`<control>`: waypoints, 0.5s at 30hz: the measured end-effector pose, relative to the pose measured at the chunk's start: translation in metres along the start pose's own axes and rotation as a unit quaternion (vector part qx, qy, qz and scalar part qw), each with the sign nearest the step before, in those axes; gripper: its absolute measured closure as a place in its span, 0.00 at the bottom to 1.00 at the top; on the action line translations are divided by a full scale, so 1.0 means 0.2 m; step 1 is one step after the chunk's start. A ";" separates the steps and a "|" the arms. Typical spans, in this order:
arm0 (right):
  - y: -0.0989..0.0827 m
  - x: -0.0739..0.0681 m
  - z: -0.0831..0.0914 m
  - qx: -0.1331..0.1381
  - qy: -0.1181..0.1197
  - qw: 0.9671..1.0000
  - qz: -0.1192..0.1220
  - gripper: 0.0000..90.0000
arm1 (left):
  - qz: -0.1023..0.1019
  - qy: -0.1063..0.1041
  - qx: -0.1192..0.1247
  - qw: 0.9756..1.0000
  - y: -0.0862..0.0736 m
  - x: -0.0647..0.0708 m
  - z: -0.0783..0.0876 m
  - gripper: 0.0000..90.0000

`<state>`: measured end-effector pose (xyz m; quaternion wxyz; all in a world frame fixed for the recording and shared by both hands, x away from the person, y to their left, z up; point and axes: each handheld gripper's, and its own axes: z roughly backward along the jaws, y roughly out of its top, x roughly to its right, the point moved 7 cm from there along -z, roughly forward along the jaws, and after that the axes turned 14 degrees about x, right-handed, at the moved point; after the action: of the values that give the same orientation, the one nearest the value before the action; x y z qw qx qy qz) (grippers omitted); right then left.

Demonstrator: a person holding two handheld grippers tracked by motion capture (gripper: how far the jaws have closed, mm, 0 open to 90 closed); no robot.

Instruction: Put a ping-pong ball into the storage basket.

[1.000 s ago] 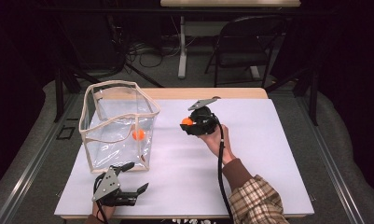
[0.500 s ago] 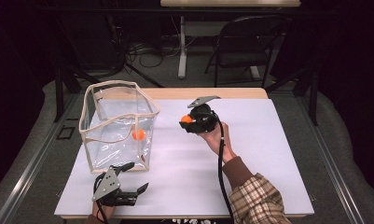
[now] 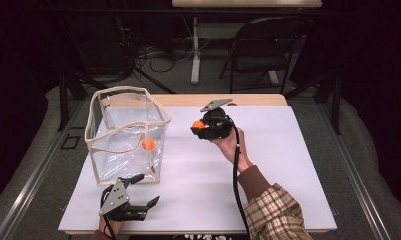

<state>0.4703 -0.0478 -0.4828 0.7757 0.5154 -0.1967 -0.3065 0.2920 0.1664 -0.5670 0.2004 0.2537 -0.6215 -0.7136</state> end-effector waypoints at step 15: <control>0.06 -0.01 0.01 0.008 0.001 1.000 0.008 0.57 | -0.001 0.000 -0.001 1.000 0.00 0.00 0.00 0.18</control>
<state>0.4701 -0.0453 -0.4711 0.7741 0.5203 -0.2022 -0.2985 0.2919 0.1668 -0.5668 0.2001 0.2542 -0.6208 -0.7141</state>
